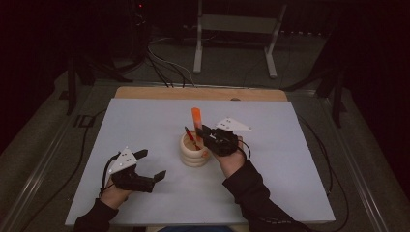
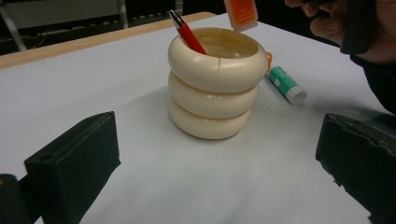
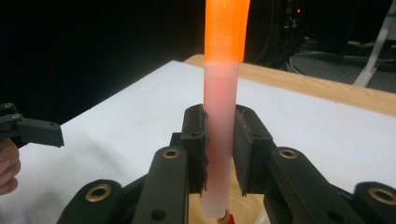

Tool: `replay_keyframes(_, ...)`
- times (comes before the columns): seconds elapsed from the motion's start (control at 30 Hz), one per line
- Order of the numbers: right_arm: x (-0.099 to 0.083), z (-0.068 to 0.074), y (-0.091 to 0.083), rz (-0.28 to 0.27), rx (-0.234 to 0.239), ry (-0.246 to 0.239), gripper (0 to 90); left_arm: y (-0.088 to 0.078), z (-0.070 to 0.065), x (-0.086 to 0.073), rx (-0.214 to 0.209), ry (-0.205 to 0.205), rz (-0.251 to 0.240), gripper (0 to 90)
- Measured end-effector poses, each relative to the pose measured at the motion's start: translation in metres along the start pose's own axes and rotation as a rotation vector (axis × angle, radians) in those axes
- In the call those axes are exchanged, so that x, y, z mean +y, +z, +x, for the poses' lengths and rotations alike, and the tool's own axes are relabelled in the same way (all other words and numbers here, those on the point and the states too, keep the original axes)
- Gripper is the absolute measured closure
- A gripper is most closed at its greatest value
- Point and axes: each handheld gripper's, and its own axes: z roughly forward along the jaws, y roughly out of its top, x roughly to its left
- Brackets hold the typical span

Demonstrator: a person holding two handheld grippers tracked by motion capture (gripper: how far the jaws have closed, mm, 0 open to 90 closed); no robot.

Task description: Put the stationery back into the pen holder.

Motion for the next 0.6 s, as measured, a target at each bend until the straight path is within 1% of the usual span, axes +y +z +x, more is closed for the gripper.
replay_keyframes(0.2, -0.005, 0.002, 0.008, 0.031, -0.014, 0.007, 76.0, 0.0, 0.0, 0.0, 0.0, 0.0, 0.0, 0.2)
replay_keyframes(0.3, -0.007, 0.0, 0.011, 0.044, -0.01, 0.025, 76.1, -0.001, 0.001, 0.0, 0.002, -0.002, -0.003, 0.2)
replay_keyframes(0.43, -0.009, 0.001, 0.015, 0.064, -0.01, 0.026, 76.0, 0.0, 0.001, 0.0, 0.0, -0.001, -0.001, 0.2)
replay_keyframes(0.6, -0.011, 0.002, 0.02, 0.105, -0.018, 0.043, 76.0, -0.001, 0.001, 0.0, -0.001, -0.003, -0.008, 0.2)
